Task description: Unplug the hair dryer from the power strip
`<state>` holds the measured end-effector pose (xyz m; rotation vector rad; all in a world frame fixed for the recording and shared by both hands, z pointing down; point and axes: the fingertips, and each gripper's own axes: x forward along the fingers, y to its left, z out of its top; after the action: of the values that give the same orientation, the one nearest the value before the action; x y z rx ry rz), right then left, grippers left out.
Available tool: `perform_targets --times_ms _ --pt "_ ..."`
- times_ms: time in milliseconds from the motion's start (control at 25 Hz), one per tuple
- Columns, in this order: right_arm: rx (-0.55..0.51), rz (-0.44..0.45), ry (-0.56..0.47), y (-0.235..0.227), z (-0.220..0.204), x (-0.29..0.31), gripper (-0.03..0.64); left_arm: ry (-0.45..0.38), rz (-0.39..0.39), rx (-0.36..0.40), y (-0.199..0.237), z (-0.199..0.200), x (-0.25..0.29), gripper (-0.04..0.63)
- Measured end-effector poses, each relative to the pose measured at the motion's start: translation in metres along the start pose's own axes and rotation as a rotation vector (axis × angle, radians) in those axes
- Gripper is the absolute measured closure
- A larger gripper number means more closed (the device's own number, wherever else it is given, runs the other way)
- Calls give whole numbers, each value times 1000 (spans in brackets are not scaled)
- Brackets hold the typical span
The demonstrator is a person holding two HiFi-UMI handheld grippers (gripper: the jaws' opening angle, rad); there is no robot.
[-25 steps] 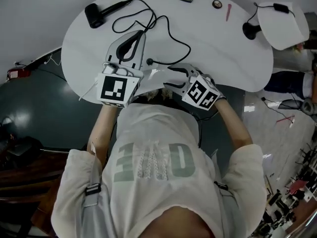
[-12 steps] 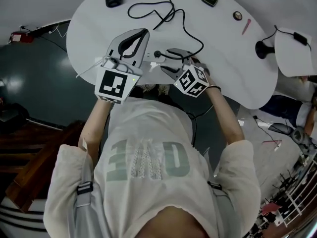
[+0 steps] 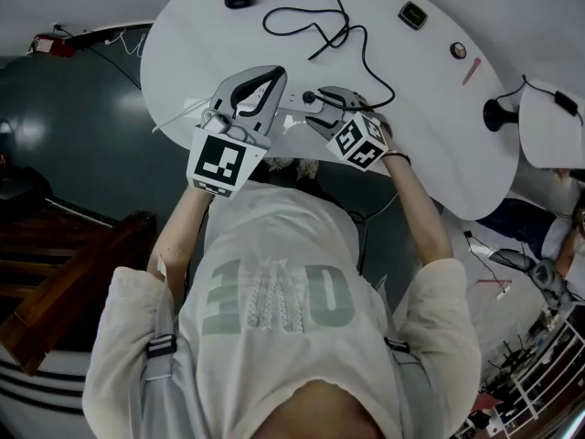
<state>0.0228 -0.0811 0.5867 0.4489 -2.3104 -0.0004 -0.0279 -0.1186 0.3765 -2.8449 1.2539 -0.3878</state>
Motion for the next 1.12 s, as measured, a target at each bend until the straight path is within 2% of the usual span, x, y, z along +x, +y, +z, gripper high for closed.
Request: perform_targets --times_ms 280,400,640,760,840,920,1000,1120 --pt "-22 9 27 -4 1 2 374 23 10 -2 7 -10 -4 581" --pt "-2 12 23 -3 1 2 376 22 -23 18 4 -13 -1 581" --pt "13 21 36 -3 2 4 376 46 -179 65 -12 -30 10 580" --pt "11 15 39 -2 3 4 376 92 -295 76 -26 -44 18 567" --pt "14 11 41 -2 3 3 376 140 -398 86 -41 -57 24 450" --pt "19 7 44 -2 2 3 376 195 -480 111 -54 -74 30 422" --pt "23 5 45 -2 2 3 376 243 -524 148 -64 -92 38 422" --pt "26 6 49 -1 2 4 376 263 -539 185 -74 -112 51 422"
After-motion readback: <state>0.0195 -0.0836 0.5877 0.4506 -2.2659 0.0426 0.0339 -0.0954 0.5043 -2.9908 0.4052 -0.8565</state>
